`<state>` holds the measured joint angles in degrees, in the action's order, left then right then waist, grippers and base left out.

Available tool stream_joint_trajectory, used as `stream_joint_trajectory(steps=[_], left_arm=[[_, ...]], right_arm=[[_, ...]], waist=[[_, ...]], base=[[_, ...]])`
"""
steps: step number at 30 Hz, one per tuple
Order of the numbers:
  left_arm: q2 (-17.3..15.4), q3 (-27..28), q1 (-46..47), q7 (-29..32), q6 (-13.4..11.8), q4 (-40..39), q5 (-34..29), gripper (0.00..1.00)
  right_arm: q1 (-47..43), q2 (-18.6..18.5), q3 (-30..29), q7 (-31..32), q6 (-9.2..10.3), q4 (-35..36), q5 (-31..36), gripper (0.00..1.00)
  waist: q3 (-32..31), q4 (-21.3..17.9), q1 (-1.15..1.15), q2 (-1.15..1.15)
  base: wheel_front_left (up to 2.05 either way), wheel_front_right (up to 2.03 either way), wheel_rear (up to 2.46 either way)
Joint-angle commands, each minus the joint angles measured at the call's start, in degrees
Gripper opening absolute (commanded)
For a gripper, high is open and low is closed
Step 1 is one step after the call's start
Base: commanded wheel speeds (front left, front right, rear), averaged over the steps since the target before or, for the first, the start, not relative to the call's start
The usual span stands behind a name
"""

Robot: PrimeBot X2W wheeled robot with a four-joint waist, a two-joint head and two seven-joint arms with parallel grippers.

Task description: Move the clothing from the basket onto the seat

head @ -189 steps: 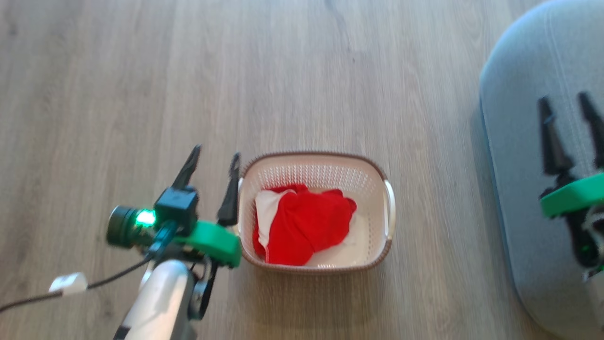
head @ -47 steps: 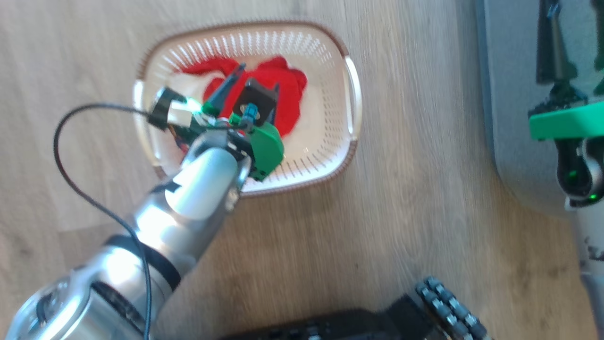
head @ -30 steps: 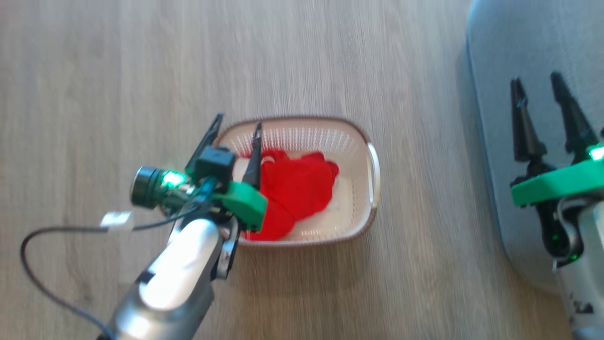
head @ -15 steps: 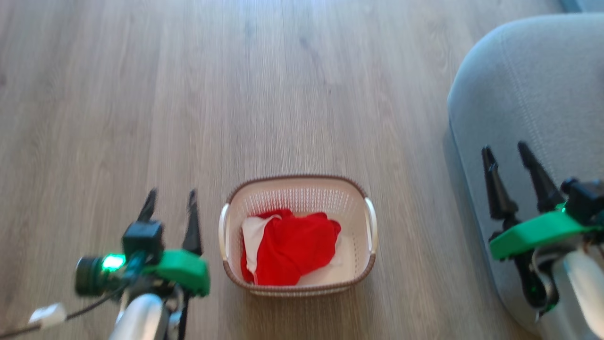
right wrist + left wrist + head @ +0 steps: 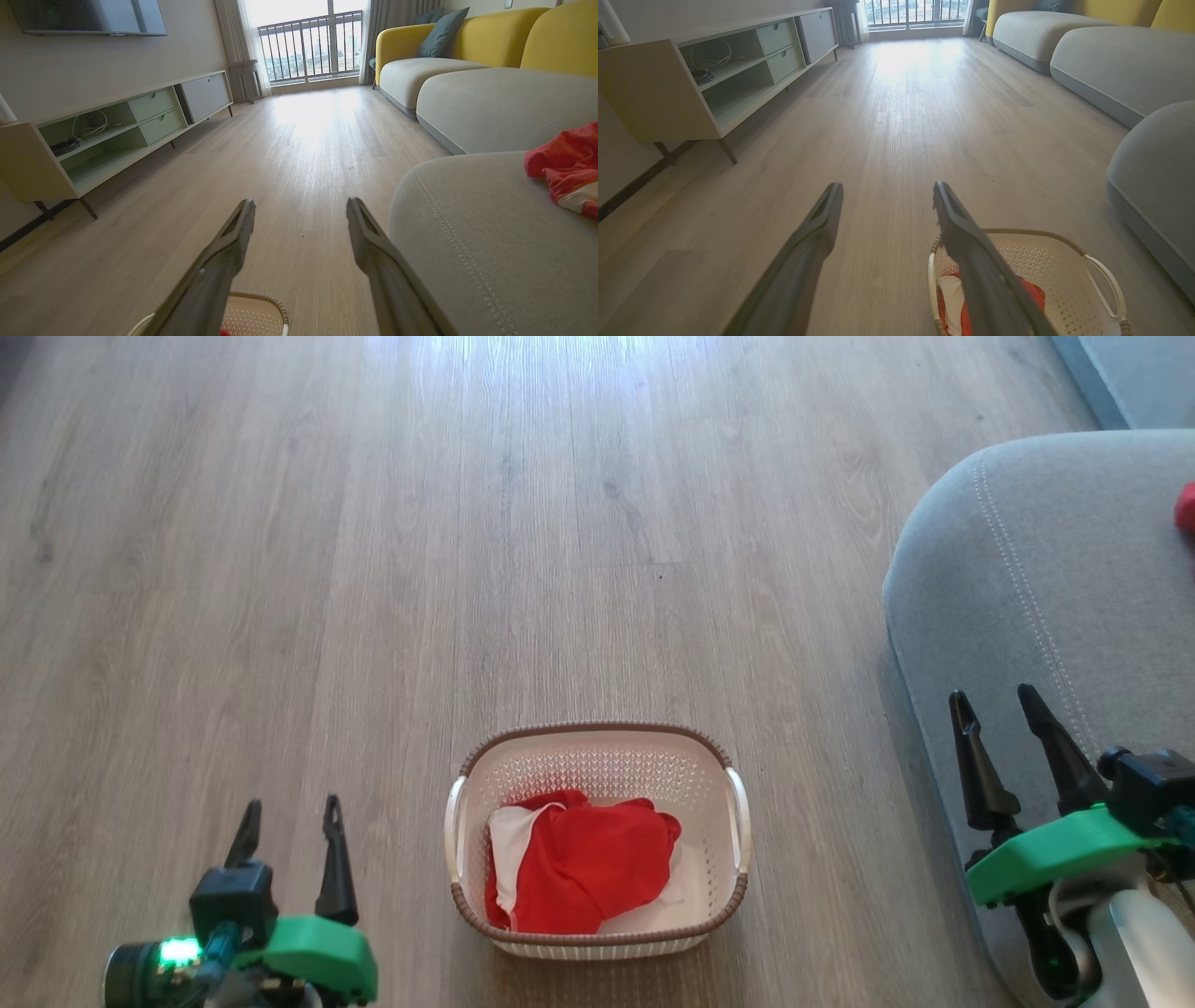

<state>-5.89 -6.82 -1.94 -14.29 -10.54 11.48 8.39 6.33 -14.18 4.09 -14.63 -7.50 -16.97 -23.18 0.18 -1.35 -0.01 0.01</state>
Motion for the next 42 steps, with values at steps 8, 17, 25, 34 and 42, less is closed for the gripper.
stream_joint_trajectory(steps=[8,17,25,34,42], left_arm=[[1.4,4.7,0.7,-0.7,1.6,-2.5,-2.3,1.0],[2.6,2.4,3.9,-0.7,3.7,-0.5,-3.0,1.0],[3.0,-6.3,14.3,-0.7,4.6,5.1,-1.7,1.0],[3.0,-19.3,30.9,-0.7,4.1,18.1,-0.9,1.0],[3.0,-27.6,47.6,-0.7,3.5,35.1,-0.7,1.0]], right_arm=[[1.0,-0.2,0.3,-0.4,0.01,1.5,0.7,1.0],[3.4,-1.2,0.4,-0.4,0.01,3.7,-0.1,1.0],[9.4,-3.4,1.0,-0.4,0.01,7.4,-1.8,1.0],[16.9,-4.8,2.5,-0.4,0.01,10.9,-3.7,1.0],[21.4,-4.6,3.6,-0.4,0.01,12.5,-4.7,1.0]], waist=[[0.5,0.1,0.01,-0.01],[7.3,-0.7,0.01,-0.01],[19.7,-1.7,0.01,-0.01],[33.9,-4.8,0.01,-0.01],[44.1,-8.3,0.01,-0.01]], base=[[0.0,0.0,0.0],[0.0,0.0,0.0],[0.0,0.0,0.0],[0.0,0.0,0.0],[0.0,0.0,0.0]])
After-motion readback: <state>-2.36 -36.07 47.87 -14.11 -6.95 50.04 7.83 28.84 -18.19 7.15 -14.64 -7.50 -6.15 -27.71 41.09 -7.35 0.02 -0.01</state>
